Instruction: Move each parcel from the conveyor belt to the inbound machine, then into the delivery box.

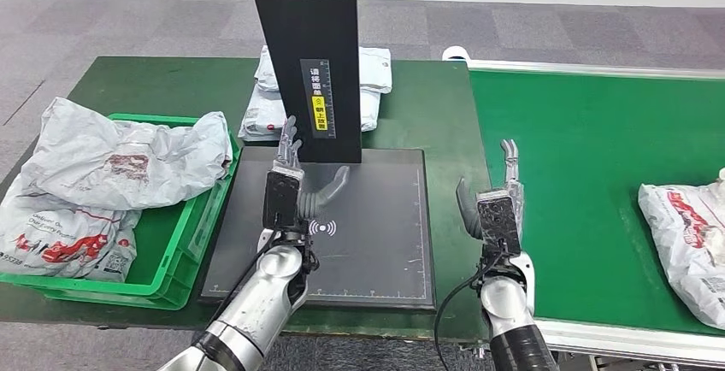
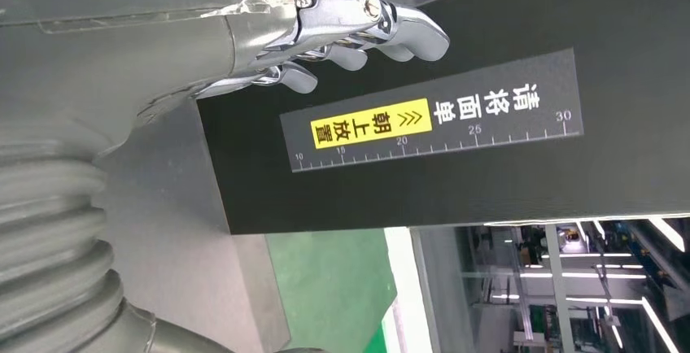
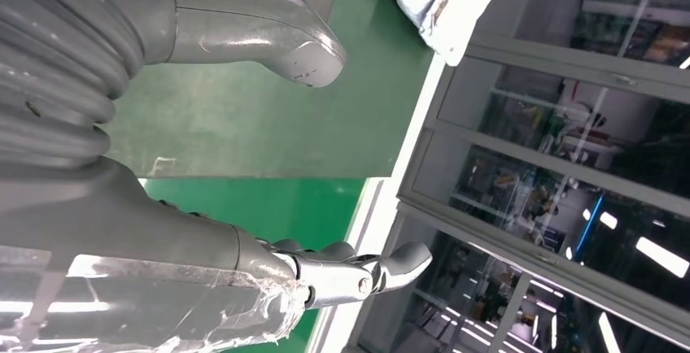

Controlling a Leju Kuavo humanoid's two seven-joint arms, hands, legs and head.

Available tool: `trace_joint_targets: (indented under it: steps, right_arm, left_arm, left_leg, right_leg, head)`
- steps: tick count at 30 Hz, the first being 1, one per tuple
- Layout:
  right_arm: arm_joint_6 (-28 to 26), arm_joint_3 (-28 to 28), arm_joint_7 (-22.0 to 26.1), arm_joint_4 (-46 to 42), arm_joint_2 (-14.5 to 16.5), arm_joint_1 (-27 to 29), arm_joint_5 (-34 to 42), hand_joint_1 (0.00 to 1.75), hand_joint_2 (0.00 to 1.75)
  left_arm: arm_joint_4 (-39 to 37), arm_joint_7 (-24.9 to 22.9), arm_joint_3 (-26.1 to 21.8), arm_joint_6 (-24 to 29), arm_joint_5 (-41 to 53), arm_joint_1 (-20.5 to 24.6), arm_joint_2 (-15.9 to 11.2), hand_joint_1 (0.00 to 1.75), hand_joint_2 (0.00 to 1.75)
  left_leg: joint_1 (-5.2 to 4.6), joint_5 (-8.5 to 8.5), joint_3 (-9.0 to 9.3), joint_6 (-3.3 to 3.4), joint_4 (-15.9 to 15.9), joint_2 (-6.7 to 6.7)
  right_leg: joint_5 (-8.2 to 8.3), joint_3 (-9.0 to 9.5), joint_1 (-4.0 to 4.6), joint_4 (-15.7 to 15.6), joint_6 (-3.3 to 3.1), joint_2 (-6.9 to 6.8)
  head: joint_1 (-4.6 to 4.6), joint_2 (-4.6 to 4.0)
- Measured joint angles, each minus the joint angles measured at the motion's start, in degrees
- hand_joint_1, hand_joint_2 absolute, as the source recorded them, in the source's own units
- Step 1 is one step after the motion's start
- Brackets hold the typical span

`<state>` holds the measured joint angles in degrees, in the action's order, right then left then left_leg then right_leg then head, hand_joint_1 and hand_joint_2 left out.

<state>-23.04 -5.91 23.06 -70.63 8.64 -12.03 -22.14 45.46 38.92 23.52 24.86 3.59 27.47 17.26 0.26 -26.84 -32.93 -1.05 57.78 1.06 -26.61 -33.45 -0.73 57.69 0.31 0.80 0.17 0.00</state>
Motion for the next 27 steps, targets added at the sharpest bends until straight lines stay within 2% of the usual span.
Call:
trace_joint_targets:
  steps: [17,22,24,26,27]
  right_arm:
    - [0.0,-1.1,0.3,2.1,0.0,-1.5,0.3,0.0,1.75]
    - [-0.2,-2.3,1.3,3.6,0.0,-2.6,1.6,0.0,1.75]
    - [-0.3,-2.8,1.7,4.8,0.0,-3.5,2.5,0.0,0.87]
    - [-0.5,-3.3,2.2,6.6,0.0,-4.6,3.1,0.0,0.0]
    - [-0.7,-3.5,2.5,7.7,0.0,-5.2,3.5,0.0,0.44]
  left_arm:
    - [2.2,-0.5,0.4,0.3,0.4,-1.4,-1.2,0.0,1.75]
    - [4.1,-2.7,0.5,0.4,1.4,-2.3,-2.2,0.0,1.75]
    - [5.1,-4.8,0.4,-1.2,-0.6,-2.9,-2.6,0.0,1.75]
    - [5.6,-6.9,-0.5,-5.2,-6.0,-3.3,-2.8,0.0,1.75]
    - [5.5,-7.5,-1.3,-7.5,-9.2,-3.4,-2.9,0.0,1.75]
  left_leg:
    - [0.0,0.01,-0.02,0.01,0.0,0.03]
    - [0.0,0.01,-0.02,0.01,0.0,0.01]
    - [0.0,0.01,-0.02,0.01,0.0,0.02]
    - [0.0,0.02,-0.01,0.0,0.0,0.01]
    - [0.01,0.02,-0.01,0.0,0.0,0.0]
  right_leg:
    - [0.0,-0.01,-0.02,0.0,0.0,-0.03]
    - [0.0,-0.01,-0.02,0.0,0.0,-0.01]
    - [0.0,-0.01,-0.02,0.0,0.0,-0.02]
    - [0.0,-0.01,-0.02,0.0,0.0,-0.01]
    - [0.01,-0.02,-0.02,0.0,0.0,-0.01]
  head:
    - [0.0,0.0]
    - [0.0,0.0]
    - [0.0,0.0]
    - [-0.01,0.0]
    - [-0.01,0.0]
